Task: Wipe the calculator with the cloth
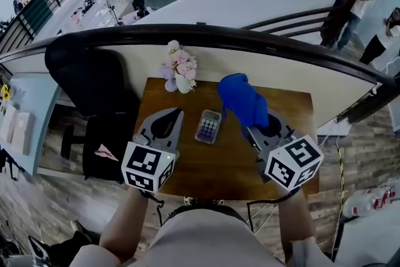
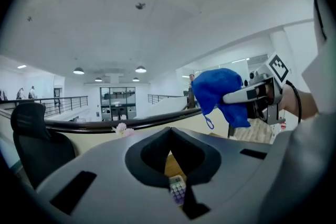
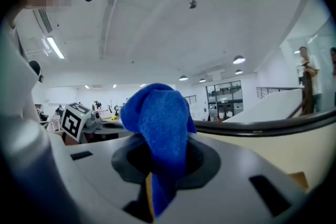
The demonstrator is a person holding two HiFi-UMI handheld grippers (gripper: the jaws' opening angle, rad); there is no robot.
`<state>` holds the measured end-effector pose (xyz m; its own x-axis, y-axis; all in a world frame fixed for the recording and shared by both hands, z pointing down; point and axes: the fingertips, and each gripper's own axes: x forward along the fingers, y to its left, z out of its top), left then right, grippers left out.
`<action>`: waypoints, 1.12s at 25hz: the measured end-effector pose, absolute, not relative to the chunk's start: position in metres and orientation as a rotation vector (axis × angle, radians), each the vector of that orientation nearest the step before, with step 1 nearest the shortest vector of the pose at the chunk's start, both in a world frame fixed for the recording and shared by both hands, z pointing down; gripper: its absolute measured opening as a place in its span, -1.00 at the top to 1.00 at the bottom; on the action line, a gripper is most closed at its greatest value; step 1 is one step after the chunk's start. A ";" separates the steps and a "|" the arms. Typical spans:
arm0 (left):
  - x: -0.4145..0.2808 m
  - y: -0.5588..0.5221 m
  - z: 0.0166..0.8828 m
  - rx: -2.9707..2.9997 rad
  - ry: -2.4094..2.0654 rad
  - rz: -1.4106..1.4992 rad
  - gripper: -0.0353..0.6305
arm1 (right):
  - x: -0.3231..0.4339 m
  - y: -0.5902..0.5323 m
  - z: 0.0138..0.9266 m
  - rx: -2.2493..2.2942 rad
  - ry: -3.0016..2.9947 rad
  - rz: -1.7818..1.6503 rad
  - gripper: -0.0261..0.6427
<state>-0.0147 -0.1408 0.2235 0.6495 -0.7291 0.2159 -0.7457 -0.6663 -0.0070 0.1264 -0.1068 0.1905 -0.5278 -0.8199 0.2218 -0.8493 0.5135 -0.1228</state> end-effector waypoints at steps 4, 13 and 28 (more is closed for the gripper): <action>-0.014 -0.128 0.171 2.836 -1.226 0.140 0.89 | 0.126 -0.092 0.146 1.473 -2.689 0.234 0.66; -0.007 -0.098 0.118 3.017 -1.304 0.151 0.89 | 0.142 -0.063 0.086 1.603 -2.716 0.027 0.65; -0.006 -0.082 0.134 3.064 -1.317 0.262 0.89 | 0.142 -0.036 0.131 1.664 -2.598 0.062 0.65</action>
